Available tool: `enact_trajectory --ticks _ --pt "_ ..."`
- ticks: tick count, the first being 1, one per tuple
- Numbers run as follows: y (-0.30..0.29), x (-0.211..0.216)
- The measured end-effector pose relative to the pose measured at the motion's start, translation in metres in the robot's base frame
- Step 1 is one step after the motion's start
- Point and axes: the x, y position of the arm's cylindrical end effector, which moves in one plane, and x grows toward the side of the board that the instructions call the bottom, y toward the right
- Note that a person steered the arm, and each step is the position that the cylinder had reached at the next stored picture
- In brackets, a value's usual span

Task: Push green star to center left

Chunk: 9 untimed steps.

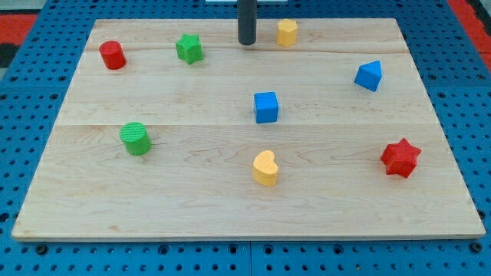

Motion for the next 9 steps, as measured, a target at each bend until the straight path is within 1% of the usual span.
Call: enact_trajectory --ticks 1,2,3,4,5,6,7,8,9 --pt "-0.014 -0.013" --pt "-0.036 -0.012" --pt "-0.055 -0.021" --pt "-0.076 0.005" --pt "-0.111 0.035" --pt "-0.110 0.025" --pt "-0.147 0.022" --pt "-0.168 0.049" --pt "-0.189 0.094"
